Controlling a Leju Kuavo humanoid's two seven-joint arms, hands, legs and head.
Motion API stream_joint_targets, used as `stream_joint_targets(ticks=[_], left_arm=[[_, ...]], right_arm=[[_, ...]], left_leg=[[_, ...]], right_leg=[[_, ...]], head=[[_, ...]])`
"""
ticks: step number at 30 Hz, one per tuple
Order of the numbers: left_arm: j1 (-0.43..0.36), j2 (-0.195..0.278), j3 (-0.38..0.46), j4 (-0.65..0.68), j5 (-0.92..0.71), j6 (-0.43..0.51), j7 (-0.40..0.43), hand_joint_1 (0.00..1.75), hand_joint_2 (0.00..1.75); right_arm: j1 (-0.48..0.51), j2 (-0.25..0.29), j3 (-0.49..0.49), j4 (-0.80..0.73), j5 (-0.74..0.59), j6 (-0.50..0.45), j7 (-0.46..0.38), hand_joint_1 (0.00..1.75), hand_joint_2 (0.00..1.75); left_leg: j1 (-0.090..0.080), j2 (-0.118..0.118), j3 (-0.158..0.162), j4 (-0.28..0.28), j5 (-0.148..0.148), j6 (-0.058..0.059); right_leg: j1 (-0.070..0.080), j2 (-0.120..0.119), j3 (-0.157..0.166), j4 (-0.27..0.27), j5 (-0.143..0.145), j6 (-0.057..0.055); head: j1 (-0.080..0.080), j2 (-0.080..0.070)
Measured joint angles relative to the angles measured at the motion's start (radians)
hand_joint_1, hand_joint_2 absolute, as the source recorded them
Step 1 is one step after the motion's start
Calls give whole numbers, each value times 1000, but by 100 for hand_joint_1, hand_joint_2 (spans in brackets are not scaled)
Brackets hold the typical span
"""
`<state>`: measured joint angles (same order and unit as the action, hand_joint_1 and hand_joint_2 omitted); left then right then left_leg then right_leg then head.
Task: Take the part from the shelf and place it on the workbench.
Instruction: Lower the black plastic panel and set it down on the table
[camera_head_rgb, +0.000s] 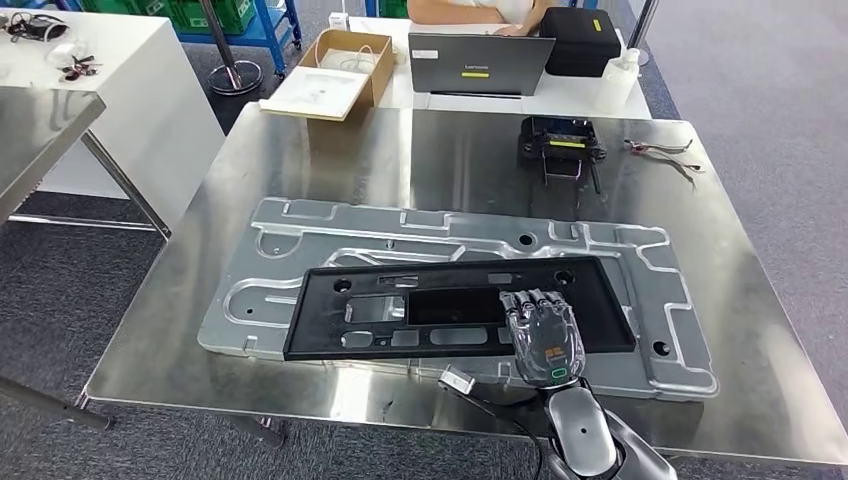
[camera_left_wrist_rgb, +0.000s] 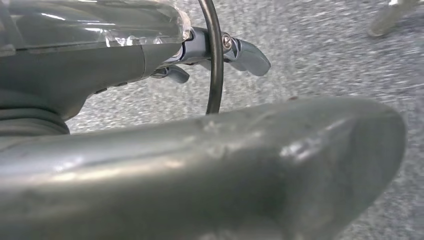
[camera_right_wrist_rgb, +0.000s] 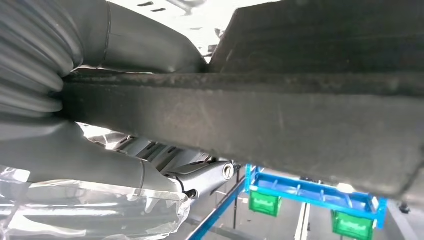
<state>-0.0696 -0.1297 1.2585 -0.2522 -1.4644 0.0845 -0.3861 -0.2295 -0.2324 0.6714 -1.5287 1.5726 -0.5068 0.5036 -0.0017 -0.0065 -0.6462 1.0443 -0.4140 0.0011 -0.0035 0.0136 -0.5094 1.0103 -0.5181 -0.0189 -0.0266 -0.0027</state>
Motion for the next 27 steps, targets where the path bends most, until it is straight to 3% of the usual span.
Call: stream_joint_targets(ticks=[1, 4, 5, 6, 8, 9, 10, 11, 13, 14, 15, 17, 20, 21, 23, 25, 26, 27], left_arm=[[1, 0, 0, 0, 1, 0, 0, 0, 0], [-1, 0, 0, 0, 1, 1, 0, 0, 0], [-2, 0, 0, 0, 1, 3, 0, 0, 0], [-4, 0, 0, 0, 1, 4, 0, 0, 0], [-6, 0, 0, 0, 1, 7, 0, 0, 0], [-6, 0, 0, 0, 1, 7, 0, 0, 0], [-6, 0, 0, 0, 1, 8, 0, 0, 0], [-5, 0, 0, 0, 1, 7, 0, 0, 0], [-3, 0, 1, 0, 1, 7, 1, 0, 0], [-3, 0, 1, 0, 1, 8, 1, 0, 0], [-4, -1, 1, 0, 1, 8, 1, 0, 0], [-6, -1, 1, 0, 4, 10, 2, 0, 0], [-7, 0, 2, 0, 8, 10, 3, 0, 0], [-7, 0, 3, 0, 8, 10, 3, 0, 0], [-6, -1, 3, 0, 9, 10, 3, 0, 0], [-5, -1, 3, 0, 9, 11, 3, 0, 0], [-4, -1, 3, 0, 9, 12, 3, 0, 44], [-4, 0, 3, 0, 9, 13, 3, 0, 87]], right_arm=[[3, 2, -1, 3, 0, -1, -5, 175, 175], [16, 9, -5, 9, 0, -4, -20, 175, 175], [18, 11, -8, 10, 0, -6, -24, 175, 175], [21, 13, -11, 12, 0, -8, -28, 175, 175], [27, 19, -18, 18, 0, -12, -36, 175, 175], [33, 21, -19, 21, 0, -13, -39, 175, 175], [38, 23, -21, 24, 0, -14, -41, 175, 175], [43, 24, -21, 27, 0, -14, -42, 175, 175], [47, 26, -25, 31, 0, -14, -43, 175, 175], [47, 27, -27, 32, 0, -14, -43, 175, 175], [46, 29, -30, 32, 0, -14, -45, 175, 175], [49, 35, -35, 33, 0, -15, -53, 175, 175], [58, 49, -49, 35, 0, -17, -78, 175, 175], [61, 55, -57, 38, 0, -19, -88, 175, 175], [67, 71, -80, 45, 0, -25, -112, 175, 175], [80, 87, -116, 53, 0, -30, -144, 175, 175], [88, 95, -139, 58, 0, -31, -160, 131, 175], [96, 103, -164, 63, 0, -32, -176, 87, 175]], left_leg=[[-3, 0, 1, -14, 15, 6], [0, -1, 16, -24, 14, 20], [2, 0, 23, -30, 12, 25], [4, 0, 32, -36, 8, 30], [4, 0, 42, -38, -2, 38], [4, 0, 47, -38, -7, 39], [3, -1, 53, -38, -13, 39], [3, -2, 61, -37, -20, 38], [3, -3, 78, -35, -34, 35], [1, -3, 85, -33, -40, 31], [0, -3, 87, -32, -45, 27], [-2, -2, 88, -32, -50, 17], [0, 0, 86, -17, -69, 0], [1, 1, 71, 19, -91, -5], [5, 1, 8, 149, -154, -14], [7, 1, -50, 253, -181, -19], [8, 1, -53, 251, -164, -20], [9, 1, -37, 208, -130, -19]], right_leg=[[1, 1, 1, -1, -5, 5], [0, 0, 6, 1, -21, 22], [-1, -1, -3, 25, -35, 27], [-2, -3, -26, 70, -57, 32], [-5, -6, -109, 204, -99, 38], [-7, -7, -150, 258, -107, 41], [-9, -7, -176, 280, -95, 42], [-10, -8, -183, 264, -62, 42], [-9, -9, -150, 145, 33, 35], [-6, -10, -128, 84, 67, 30], [-3, -11, -112, 42, 82, 25], [2, -10, -102, 16, 78, 18], [-5, -8, -92, 0, 78, 5], [-8, -8, -88, -5, 78, 0], [-8, -10, -83, -6, 76, -7], [-7, -11, -80, -6, 72, -8], [-7, -11, -77, -5, 70, -7], [-7, -11, -74, -5, 67, -6]], head=[[0, 0], [0, 0], [0, 0], [0, 0], [0, 0], [0, 0], [0, 0], [0, 0], [0, 0], [0, 0], [0, 0], [0, 0], [0, 0], [0, 0], [0, 0], [0, 0], [0, 0], [0, 0]])
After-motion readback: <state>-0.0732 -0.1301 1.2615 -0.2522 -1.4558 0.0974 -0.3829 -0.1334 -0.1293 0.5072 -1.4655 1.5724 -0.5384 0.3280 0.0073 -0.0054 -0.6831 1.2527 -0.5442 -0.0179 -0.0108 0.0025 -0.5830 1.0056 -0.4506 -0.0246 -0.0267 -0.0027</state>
